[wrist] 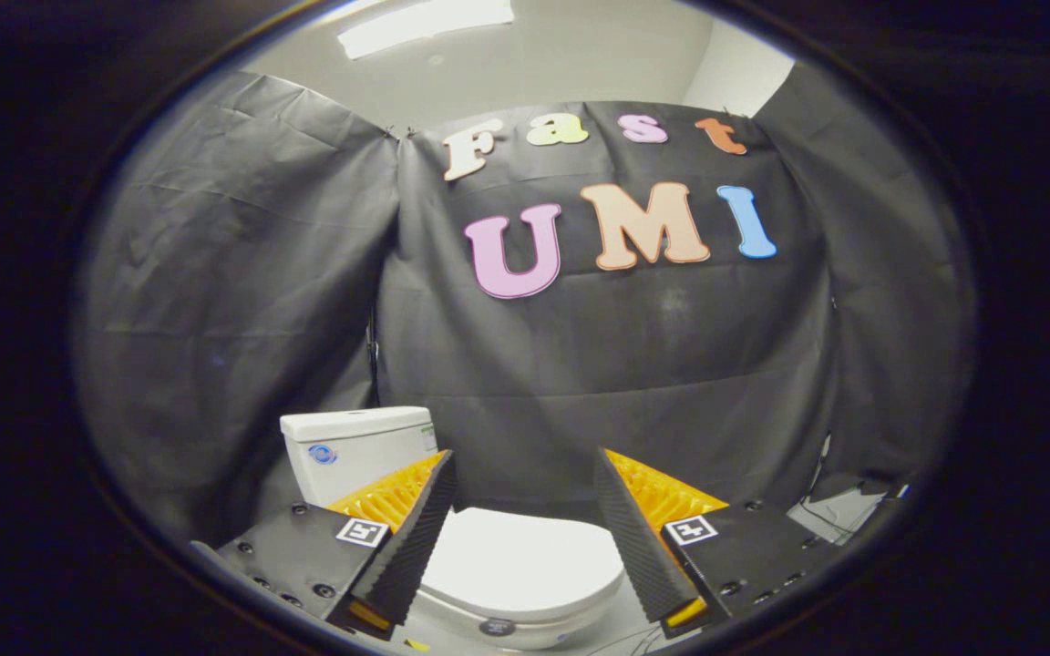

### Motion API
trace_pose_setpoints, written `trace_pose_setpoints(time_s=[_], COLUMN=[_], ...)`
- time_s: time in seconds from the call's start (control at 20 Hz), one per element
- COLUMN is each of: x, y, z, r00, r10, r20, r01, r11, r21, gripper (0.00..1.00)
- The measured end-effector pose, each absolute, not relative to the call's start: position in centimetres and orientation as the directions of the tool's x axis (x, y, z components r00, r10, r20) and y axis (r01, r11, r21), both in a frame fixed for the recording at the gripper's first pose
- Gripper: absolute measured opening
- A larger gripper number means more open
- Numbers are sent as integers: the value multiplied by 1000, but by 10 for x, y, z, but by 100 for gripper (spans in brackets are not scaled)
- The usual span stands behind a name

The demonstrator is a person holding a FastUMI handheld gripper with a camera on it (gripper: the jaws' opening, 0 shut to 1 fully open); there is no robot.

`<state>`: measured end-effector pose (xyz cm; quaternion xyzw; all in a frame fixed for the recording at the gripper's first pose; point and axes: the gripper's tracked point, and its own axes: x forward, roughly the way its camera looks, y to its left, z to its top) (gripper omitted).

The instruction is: Open the toilet lid.

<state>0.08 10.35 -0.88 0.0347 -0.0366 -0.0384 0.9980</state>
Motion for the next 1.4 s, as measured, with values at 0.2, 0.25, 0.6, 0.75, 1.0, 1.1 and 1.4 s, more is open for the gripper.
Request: trace_pose_setpoints(time_s=[0.2, 0.25, 0.6, 0.75, 1.0, 1.1, 1.4], x=[-4, -4, -9, -8, -4, -3, 6], y=[115, 116, 112, 104, 83, 77, 68], z=[-12, -13, -29, -41, -58, -66, -124], r00=[991, 990, 983, 983, 968, 960, 949], r10=[-94, -97, -137, -155, -229, -257, -315], r20=[93, 104, 121, 102, 106, 114, -7], r01=[86, 86, 116, 129, 172, 176, 240], r11=[992, 991, 979, 965, 907, 866, 707], r21=[93, 101, 167, 227, 384, 468, 665], gripper=[94, 94, 91, 90, 90, 88, 85])
